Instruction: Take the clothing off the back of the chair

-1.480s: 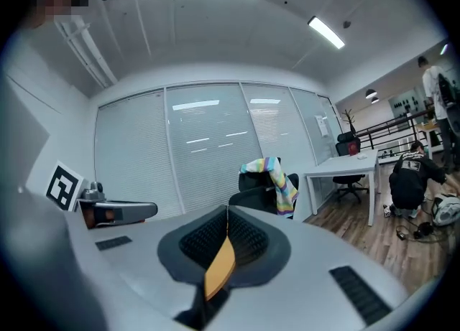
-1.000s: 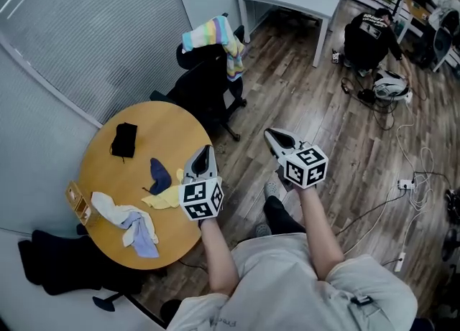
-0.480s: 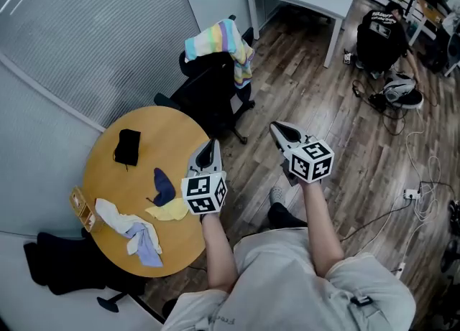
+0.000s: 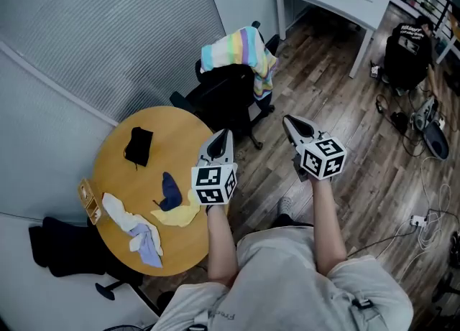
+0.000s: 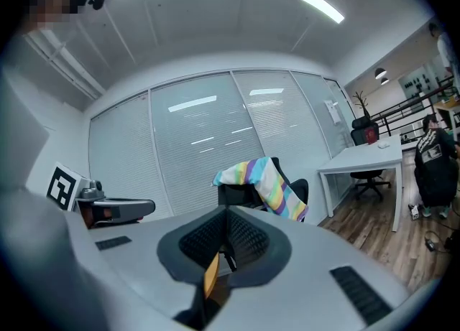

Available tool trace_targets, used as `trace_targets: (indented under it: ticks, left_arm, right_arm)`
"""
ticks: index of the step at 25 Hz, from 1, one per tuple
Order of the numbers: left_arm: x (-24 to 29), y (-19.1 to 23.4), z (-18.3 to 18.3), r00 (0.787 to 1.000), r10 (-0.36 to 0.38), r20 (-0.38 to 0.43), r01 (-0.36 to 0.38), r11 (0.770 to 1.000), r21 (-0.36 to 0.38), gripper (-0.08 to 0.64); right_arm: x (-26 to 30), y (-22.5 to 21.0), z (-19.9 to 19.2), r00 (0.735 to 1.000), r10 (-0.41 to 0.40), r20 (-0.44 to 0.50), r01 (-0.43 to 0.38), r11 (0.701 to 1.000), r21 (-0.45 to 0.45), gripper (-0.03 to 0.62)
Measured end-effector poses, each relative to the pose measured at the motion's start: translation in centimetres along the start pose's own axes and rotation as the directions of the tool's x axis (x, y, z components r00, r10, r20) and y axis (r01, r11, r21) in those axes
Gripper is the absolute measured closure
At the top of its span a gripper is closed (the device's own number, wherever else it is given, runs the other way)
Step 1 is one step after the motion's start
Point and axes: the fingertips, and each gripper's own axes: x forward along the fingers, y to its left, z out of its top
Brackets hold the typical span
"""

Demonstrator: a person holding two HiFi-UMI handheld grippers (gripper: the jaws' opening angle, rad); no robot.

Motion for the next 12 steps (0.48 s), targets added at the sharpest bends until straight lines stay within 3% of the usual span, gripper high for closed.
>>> trace_targets:
  ticks: [7, 12]
  left_arm:
    - [4.4, 1.3, 1.7, 0.999, 0.037, 0.002, -0.037, 0.999, 0.013, 0.532]
    - [6.9, 1.4, 1.7, 0.999, 0.049, 0.000, -0.049, 0.999, 0.008, 0.532]
  right_arm:
    - [3.6, -3.5, 1.9, 0.999, 0.053, 0.007, -0.053, 0.999, -0.010, 0.566]
    - [5.1, -5.7, 1.8, 0.997, 0.043, -0.057, -0.050, 0.991, -0.124, 0.566]
